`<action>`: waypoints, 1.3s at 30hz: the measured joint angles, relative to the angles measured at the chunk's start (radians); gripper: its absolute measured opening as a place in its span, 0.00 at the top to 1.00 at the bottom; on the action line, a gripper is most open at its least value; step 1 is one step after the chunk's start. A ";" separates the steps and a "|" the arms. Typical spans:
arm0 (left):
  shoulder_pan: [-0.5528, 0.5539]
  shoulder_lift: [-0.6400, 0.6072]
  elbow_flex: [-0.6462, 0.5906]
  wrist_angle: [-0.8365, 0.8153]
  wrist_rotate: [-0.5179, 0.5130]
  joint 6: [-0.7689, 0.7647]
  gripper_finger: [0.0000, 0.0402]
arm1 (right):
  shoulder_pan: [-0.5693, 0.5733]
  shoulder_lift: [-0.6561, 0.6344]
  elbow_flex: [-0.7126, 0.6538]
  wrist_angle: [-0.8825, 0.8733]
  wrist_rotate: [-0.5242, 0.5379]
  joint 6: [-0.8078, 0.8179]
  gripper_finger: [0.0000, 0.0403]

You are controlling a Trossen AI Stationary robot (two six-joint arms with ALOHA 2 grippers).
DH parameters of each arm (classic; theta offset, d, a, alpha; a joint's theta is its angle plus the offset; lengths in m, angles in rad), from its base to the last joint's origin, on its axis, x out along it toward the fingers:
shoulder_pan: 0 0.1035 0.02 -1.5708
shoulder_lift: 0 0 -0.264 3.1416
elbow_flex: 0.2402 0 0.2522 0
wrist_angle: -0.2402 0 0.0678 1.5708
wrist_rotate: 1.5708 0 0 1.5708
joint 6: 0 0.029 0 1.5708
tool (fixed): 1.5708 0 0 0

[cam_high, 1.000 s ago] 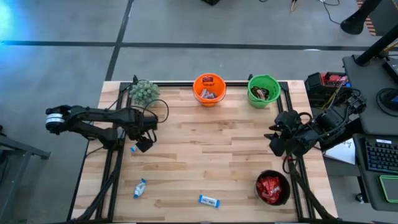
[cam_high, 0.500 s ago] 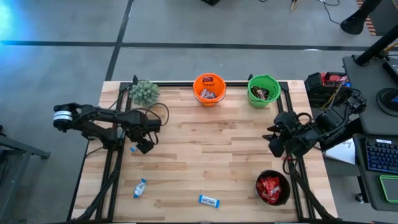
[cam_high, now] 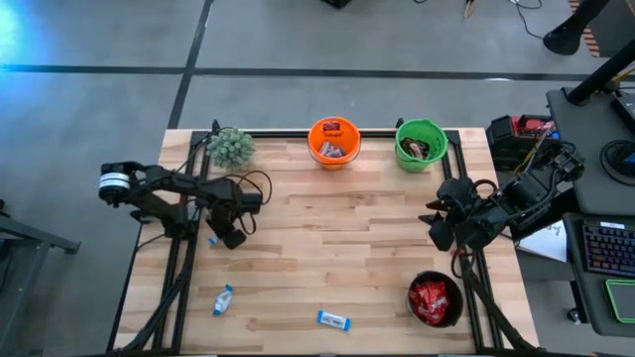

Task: Organize candy in baskets
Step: Put the white chocolate into the orange bucket

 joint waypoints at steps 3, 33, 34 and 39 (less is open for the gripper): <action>0.000 0.012 0.000 -0.005 0.022 0.010 0.97 | 0.000 0.000 0.000 0.000 0.000 -0.013 0.55; 0.004 -0.048 0.803 -0.078 -0.155 0.082 1.00 | -0.006 -0.074 0.000 -0.017 0.261 -0.297 0.55; 0.008 -0.039 0.823 -0.079 -0.166 0.099 1.00 | -0.012 -0.081 0.000 -0.017 0.297 -0.297 0.55; 0.050 0.018 0.906 -0.080 -0.172 0.218 1.00 | -0.058 -0.112 0.000 -0.015 0.410 -0.297 0.55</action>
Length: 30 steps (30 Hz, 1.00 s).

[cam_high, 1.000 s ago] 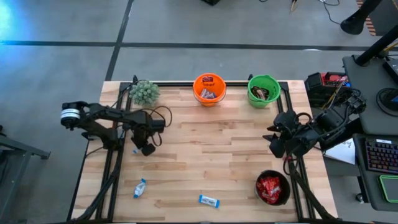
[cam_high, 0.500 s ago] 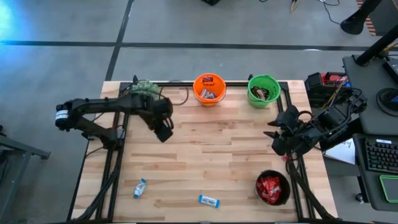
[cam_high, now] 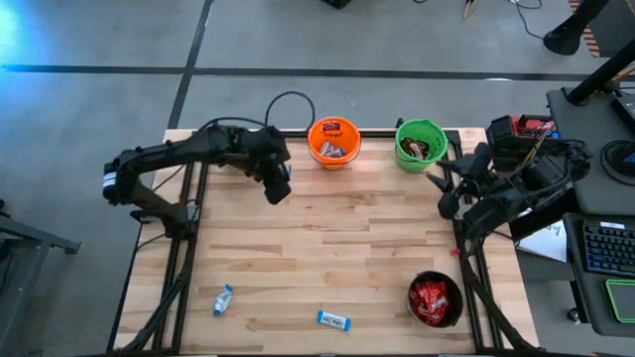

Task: Organize candy in baskets
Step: Put the white chocolate into the orange bucket

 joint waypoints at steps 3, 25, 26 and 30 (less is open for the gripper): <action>0.040 0.047 0.045 0.001 0.000 0.096 1.00 | -0.037 -0.007 0.000 0.007 0.029 0.001 0.55; 0.302 0.488 0.659 -0.185 0.193 0.605 1.00 | -0.288 0.024 0.000 0.068 0.034 0.008 0.55; 0.312 0.505 0.674 -0.190 0.205 0.622 1.00 | -0.295 0.029 0.000 0.069 0.034 0.008 0.55; 0.349 0.572 0.727 -0.187 0.301 0.674 1.00 | -0.330 0.047 0.000 0.088 0.033 0.008 0.55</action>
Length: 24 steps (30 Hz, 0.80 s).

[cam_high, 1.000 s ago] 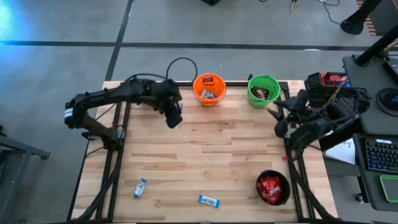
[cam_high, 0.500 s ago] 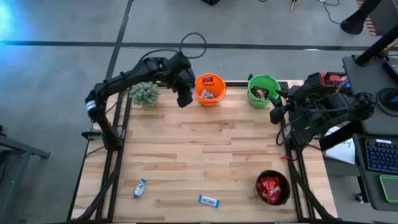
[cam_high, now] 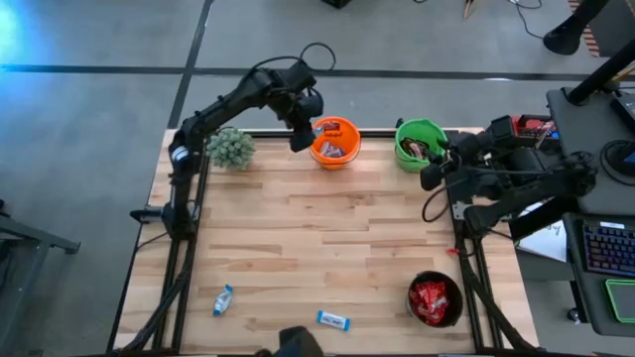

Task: Organize candy in baskets
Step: Put the white chocolate into the orange bucket

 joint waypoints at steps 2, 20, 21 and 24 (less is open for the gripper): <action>0.014 0.033 0.024 -0.001 0.017 0.023 1.00 | -0.021 0.008 0.000 0.005 0.000 0.000 0.55; 0.063 0.134 0.118 0.007 0.052 0.167 0.96 | -0.150 0.034 0.000 0.028 -0.008 -0.002 0.55; 0.063 0.134 0.118 0.017 0.050 0.168 0.94 | -0.152 0.034 0.000 0.028 -0.008 -0.003 0.55; 0.062 0.134 0.120 0.059 0.050 0.167 0.89 | -0.155 0.034 0.000 0.028 -0.008 -0.003 0.55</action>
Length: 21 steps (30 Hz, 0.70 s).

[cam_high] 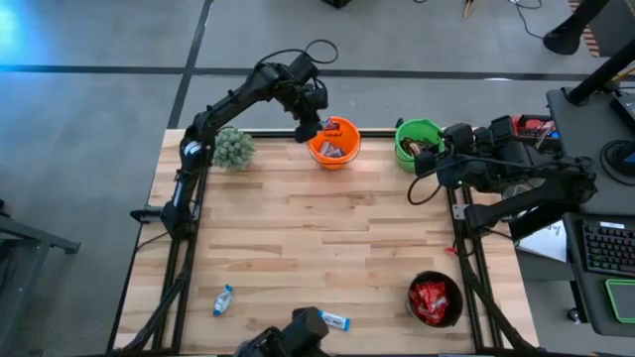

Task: Organize candy in baskets
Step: Put the white chocolate into the orange bucket

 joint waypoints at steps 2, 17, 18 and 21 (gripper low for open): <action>0.000 0.000 0.000 0.013 0.000 -0.002 0.84 | 0.000 0.000 0.000 0.000 0.000 0.000 0.55; 0.000 -0.002 0.000 -0.049 -0.011 -0.036 0.59 | -0.012 0.001 0.000 0.063 -0.193 -0.115 0.55; 0.000 -0.003 0.000 -0.071 -0.011 -0.041 0.59 | -0.017 0.005 0.000 0.088 -0.237 -0.153 0.55; 0.000 -0.006 0.000 -0.138 -0.012 -0.066 0.60 | -0.023 0.019 0.000 0.164 -0.305 -0.259 0.55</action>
